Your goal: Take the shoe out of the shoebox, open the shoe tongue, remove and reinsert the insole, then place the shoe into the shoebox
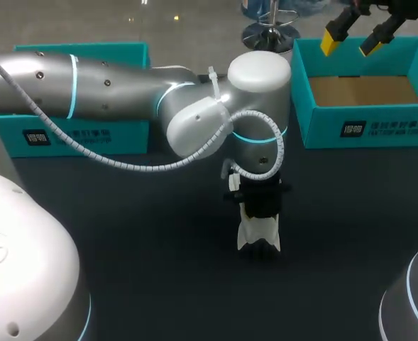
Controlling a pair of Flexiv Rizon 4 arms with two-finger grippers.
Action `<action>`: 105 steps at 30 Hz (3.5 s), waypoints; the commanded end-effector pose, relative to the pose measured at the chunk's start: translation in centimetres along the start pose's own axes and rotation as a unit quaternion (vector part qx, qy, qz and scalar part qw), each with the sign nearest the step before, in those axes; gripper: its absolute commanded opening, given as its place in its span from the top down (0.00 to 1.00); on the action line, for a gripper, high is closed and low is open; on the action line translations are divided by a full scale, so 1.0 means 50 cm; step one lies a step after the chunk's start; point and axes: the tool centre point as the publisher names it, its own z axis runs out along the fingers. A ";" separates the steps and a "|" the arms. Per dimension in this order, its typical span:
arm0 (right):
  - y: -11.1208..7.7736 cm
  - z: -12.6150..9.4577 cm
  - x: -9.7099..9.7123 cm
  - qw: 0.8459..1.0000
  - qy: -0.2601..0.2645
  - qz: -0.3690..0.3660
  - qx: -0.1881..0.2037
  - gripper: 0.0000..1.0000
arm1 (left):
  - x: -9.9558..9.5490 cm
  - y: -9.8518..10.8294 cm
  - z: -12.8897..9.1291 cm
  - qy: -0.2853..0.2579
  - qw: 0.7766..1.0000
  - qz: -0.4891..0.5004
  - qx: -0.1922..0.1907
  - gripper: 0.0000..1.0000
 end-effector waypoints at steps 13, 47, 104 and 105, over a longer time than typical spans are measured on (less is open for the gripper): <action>0.002 0.001 -0.001 1.000 0.000 0.000 0.001 0.00 | 0.006 0.012 -0.034 -0.012 1.000 0.006 -0.024 1.00; 0.002 0.001 -0.001 1.000 0.000 0.000 0.001 0.00 | -0.007 0.051 -0.051 0.003 0.994 0.001 -0.105 0.00; 0.002 0.001 -0.001 1.000 0.000 0.000 0.001 0.00 | -0.045 0.093 -0.143 -0.014 0.984 -0.011 -0.179 0.00; 0.002 0.001 -0.001 1.000 0.000 0.000 0.001 0.00 | -0.044 0.097 -0.149 -0.011 0.983 -0.012 -0.182 0.00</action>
